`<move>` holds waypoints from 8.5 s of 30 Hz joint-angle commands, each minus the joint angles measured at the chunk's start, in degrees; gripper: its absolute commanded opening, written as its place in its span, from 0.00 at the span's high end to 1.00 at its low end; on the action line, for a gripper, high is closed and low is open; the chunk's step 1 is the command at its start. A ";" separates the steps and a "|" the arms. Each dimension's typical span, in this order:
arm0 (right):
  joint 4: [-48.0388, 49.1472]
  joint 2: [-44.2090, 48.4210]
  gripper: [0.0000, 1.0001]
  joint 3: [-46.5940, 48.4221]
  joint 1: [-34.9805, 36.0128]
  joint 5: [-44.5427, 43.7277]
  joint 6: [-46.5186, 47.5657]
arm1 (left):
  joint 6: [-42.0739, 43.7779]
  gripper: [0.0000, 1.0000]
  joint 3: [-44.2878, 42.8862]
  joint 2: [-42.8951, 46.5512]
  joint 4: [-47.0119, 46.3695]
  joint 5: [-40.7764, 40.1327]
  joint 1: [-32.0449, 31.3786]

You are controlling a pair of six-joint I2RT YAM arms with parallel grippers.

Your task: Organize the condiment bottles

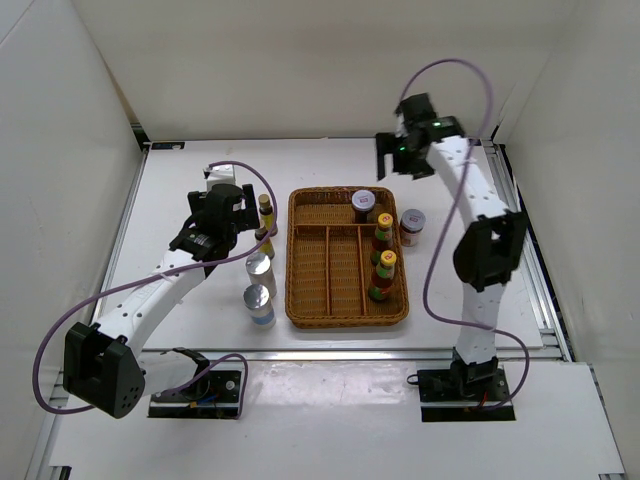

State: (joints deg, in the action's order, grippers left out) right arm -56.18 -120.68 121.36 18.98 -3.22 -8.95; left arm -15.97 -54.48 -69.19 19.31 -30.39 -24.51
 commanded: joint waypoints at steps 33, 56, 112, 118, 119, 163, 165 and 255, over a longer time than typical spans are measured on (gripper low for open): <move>6.61 8.27 0.47 -26.88 -8.35 -0.99 -5.99 | -0.21 0.00 -1.95 0.02 0.29 1.56 -0.01; 5.03 25.85 1.00 -7.20 0.34 -5.93 -4.41 | -0.21 0.00 -1.95 0.02 0.29 2.09 -0.01; -5.16 -13.79 0.77 26.12 13.54 1.64 -11.26 | -1.26 0.00 -2.04 1.51 1.87 -0.11 -0.54; -6.66 -14.40 0.76 27.09 13.54 -0.28 -12.49 | -1.26 0.00 -2.04 0.37 1.87 -0.72 -0.54; -7.18 -14.40 0.76 27.09 13.54 -0.29 -12.49 | -1.26 0.00 -2.04 0.37 1.87 -0.72 -0.54; -10.53 -17.31 0.16 30.51 11.78 3.84 -14.34 | -1.26 0.00 -2.56 -0.16 2.57 -0.72 -0.54; -10.00 -17.31 0.16 30.51 11.78 3.84 -14.34 | -1.26 0.00 -2.56 -0.16 2.57 -0.72 -0.54; -18.34 57.49 0.01 -11.49 13.10 -15.58 -0.28 | 3.31 0.89 -25.41 -20.10 -1.73 31.45 -20.13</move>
State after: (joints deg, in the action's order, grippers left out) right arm -74.08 -64.64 109.80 32.16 -17.89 -8.58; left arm -12.12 -79.07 -89.17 20.58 -0.93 -43.11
